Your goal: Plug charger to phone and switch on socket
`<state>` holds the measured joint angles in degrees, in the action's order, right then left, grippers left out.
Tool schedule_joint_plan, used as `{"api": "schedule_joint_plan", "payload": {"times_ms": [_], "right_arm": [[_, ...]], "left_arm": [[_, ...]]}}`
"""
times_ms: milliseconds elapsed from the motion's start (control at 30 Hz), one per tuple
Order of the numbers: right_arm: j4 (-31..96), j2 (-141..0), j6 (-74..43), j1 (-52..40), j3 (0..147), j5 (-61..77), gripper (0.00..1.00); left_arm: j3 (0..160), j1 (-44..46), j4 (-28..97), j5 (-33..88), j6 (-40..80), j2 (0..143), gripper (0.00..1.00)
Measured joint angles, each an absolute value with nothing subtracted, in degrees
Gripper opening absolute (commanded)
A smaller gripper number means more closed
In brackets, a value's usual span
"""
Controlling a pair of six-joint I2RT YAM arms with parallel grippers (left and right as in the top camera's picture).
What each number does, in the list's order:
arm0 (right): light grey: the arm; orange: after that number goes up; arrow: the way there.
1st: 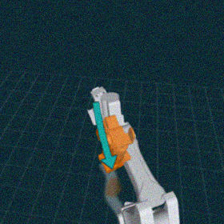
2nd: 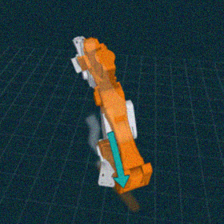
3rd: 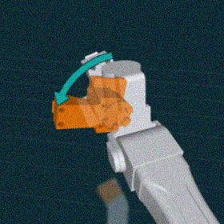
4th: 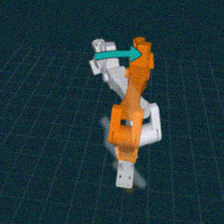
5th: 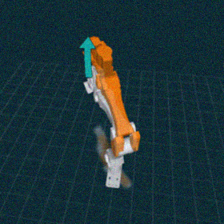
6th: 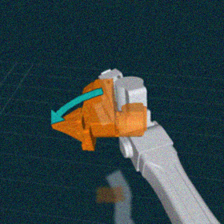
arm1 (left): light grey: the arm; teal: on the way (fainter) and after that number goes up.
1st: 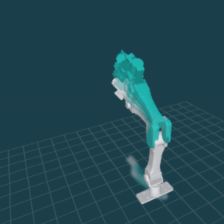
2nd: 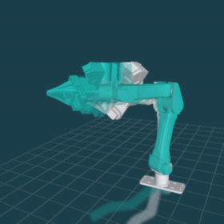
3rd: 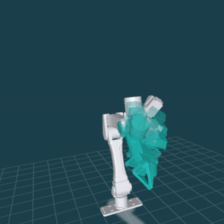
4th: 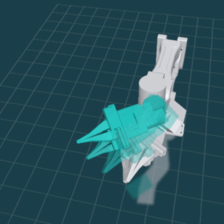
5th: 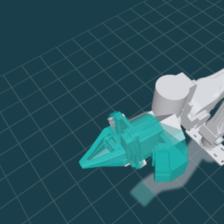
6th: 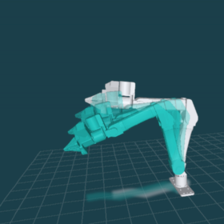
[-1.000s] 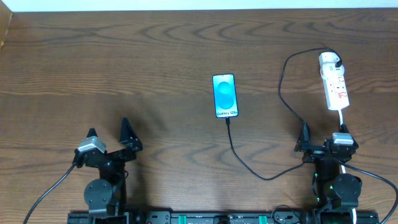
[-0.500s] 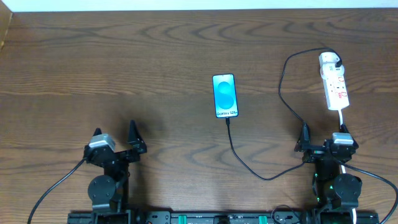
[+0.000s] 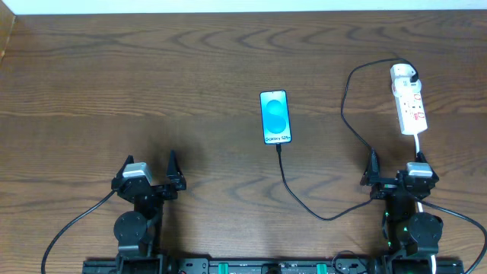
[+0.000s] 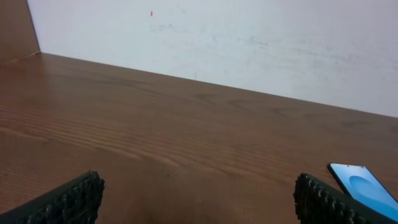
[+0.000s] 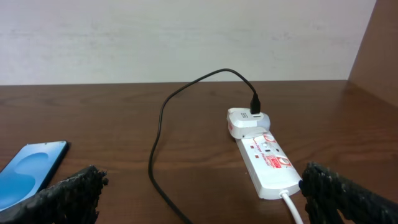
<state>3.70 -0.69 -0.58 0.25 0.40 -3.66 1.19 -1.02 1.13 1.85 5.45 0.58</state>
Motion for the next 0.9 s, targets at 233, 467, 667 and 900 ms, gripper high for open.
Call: {"api": "schedule_joint_plan", "payload": {"times_ms": [233, 467, 667, 900], "right_arm": [[3.7, -0.7, -0.6, 0.3, 0.4, -3.7, 0.99], [3.7, -0.7, -0.6, 0.3, 0.4, -3.7, 0.99], [3.7, -0.7, -0.6, 0.3, 0.4, -3.7, 0.99], [3.7, -0.7, -0.6, 0.3, 0.4, -3.7, 0.99]], "left_arm": [[1.2, -1.0, 1.9, 3.1, 2.7, 0.6, 0.98], [1.2, -1.0, 1.9, 3.9, 0.8, 0.6, 0.98], [1.2, -1.0, 1.8, 4.0, 0.0, 0.6, 0.98], [1.2, -1.0, 1.8, 4.0, -0.1, 0.6, 0.98]]}}
